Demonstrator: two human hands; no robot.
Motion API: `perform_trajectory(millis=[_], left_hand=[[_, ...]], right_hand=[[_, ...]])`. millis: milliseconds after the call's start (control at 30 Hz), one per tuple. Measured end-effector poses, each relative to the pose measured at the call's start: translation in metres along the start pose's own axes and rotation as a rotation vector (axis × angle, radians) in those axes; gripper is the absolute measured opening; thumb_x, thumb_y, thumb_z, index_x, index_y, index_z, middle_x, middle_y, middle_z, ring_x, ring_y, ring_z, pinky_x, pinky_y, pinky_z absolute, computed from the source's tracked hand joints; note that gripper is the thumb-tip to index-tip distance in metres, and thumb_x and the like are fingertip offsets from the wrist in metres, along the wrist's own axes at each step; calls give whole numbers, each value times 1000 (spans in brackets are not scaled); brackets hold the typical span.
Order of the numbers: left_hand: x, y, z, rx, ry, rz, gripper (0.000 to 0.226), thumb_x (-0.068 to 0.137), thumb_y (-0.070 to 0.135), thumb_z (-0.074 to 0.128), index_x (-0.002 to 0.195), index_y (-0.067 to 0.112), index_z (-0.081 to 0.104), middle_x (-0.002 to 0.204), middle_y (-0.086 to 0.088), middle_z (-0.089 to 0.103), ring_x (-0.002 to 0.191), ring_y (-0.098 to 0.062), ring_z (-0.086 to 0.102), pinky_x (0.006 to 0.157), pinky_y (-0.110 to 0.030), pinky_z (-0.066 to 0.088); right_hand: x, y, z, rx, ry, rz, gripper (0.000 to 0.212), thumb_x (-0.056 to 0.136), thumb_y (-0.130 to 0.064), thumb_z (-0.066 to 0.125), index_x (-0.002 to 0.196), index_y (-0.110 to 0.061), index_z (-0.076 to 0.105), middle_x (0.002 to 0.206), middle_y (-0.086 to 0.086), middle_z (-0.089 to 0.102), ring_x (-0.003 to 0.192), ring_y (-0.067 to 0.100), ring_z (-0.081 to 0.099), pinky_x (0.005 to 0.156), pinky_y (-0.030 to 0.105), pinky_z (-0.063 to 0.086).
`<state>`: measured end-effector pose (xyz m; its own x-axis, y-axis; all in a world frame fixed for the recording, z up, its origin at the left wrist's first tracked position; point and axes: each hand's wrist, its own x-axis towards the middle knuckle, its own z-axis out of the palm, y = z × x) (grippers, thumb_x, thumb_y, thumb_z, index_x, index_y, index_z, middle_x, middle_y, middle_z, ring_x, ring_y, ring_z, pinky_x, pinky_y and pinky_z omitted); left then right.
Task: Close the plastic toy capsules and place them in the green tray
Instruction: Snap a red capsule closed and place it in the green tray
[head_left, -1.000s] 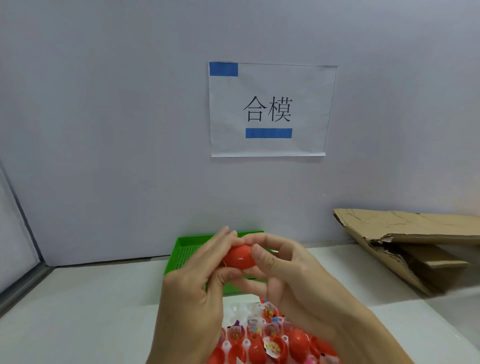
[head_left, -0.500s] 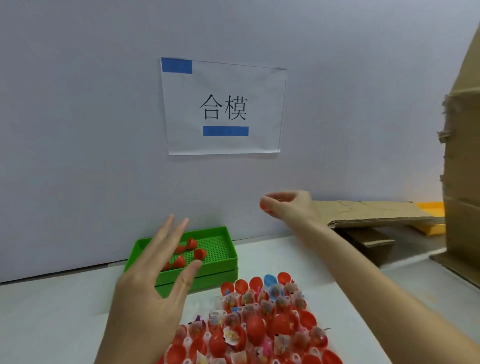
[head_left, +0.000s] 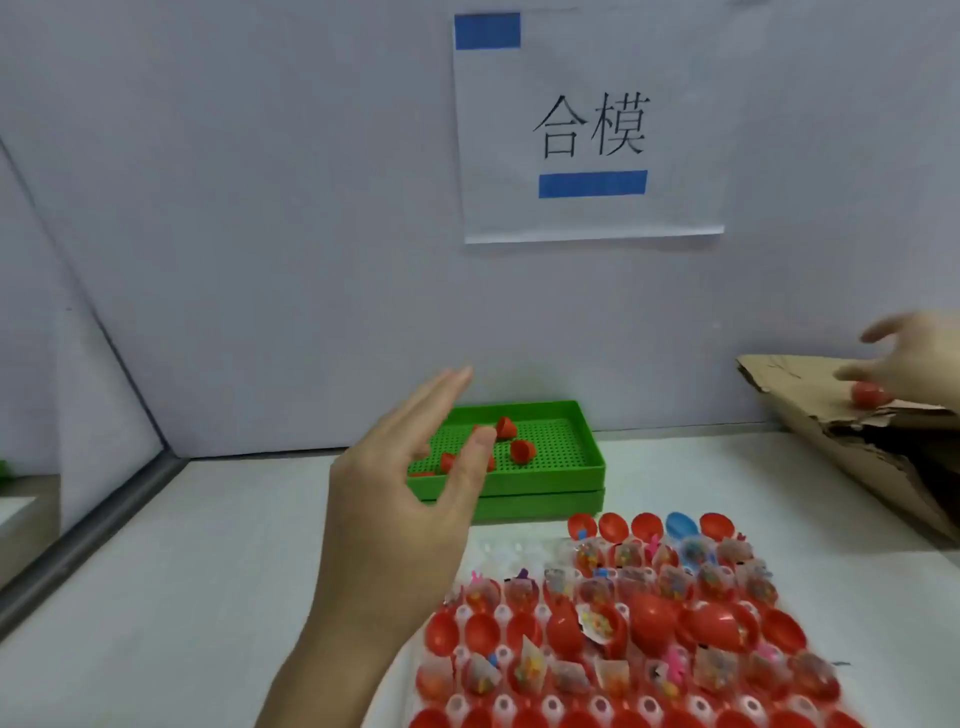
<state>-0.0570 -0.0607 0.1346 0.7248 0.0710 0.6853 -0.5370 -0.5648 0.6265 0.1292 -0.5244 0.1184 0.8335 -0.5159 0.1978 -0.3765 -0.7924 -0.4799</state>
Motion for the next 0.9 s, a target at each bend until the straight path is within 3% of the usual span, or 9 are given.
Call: perform_trajectory(millis=[100, 200, 267, 333, 433, 533, 600, 733, 900], left_hand=[[2, -6, -6, 12, 8, 1, 34, 91, 47, 58, 122, 36, 66, 112, 34, 59, 111, 3, 60, 93, -20, 52], [4, -18, -9, 77, -60, -19, 22, 95, 30, 63, 114, 26, 73, 105, 25, 66, 106, 7, 60, 93, -26, 53], [4, -25, -9, 102, -146, -74, 21, 94, 29, 63, 112, 28, 74, 98, 27, 67, 99, 9, 61, 89, -15, 51], [3, -27, -8, 124, -223, -99, 21, 93, 29, 62, 112, 30, 73, 93, 30, 65, 96, 13, 60, 82, -3, 47], [2, -27, -7, 131, -259, -101, 22, 93, 29, 62, 113, 31, 72, 97, 26, 67, 95, 14, 59, 80, 1, 43], [2, -26, -5, 109, -252, -92, 21, 93, 28, 63, 110, 31, 73, 97, 24, 69, 94, 11, 61, 80, 0, 43], [2, -26, -5, 101, -247, -92, 20, 93, 28, 63, 109, 31, 74, 98, 23, 70, 93, 9, 62, 80, -2, 44], [4, -26, -7, 84, -238, -94, 19, 93, 27, 63, 107, 32, 74, 97, 23, 70, 92, 10, 61, 78, 0, 43], [4, -26, -8, 77, -227, -85, 17, 93, 26, 64, 104, 32, 75, 92, 27, 68, 90, 10, 61, 75, 0, 42]], right_hand=[[-11, -15, 24, 34, 85, -273, 34, 78, -29, 82, 107, -24, 66, 105, 13, 70, 87, 35, 66, 86, 53, 55], [-85, -66, 23, 108, 189, -613, 20, 85, -31, 69, 103, -38, 65, 97, -8, 72, 79, 16, 66, 82, 37, 55], [-144, -100, 23, 165, 51, -774, 17, 86, -31, 63, 99, -41, 69, 90, -23, 70, 73, -2, 66, 70, 17, 53], [-188, -125, 38, 154, -237, -872, 20, 90, -24, 64, 100, -38, 74, 91, -24, 72, 79, -10, 65, 67, 4, 49], [-218, -151, 71, -84, -535, -939, 29, 91, -22, 66, 118, -31, 70, 107, -15, 72, 84, -8, 62, 80, 9, 50], [-219, -162, 89, -267, -629, -922, 46, 90, -26, 67, 135, -27, 57, 131, -5, 63, 110, 10, 60, 99, 29, 50], [-214, -165, 92, -346, -643, -917, 50, 89, -26, 67, 137, -28, 54, 137, -4, 59, 121, 16, 57, 102, 36, 50], [-206, -165, 90, -355, -678, -898, 49, 88, -27, 69, 136, -31, 56, 130, -7, 62, 117, 13, 58, 99, 31, 50], [-201, -166, 92, -340, -739, -887, 40, 89, -21, 68, 129, -26, 63, 122, -9, 69, 98, 5, 61, 96, 25, 52]])
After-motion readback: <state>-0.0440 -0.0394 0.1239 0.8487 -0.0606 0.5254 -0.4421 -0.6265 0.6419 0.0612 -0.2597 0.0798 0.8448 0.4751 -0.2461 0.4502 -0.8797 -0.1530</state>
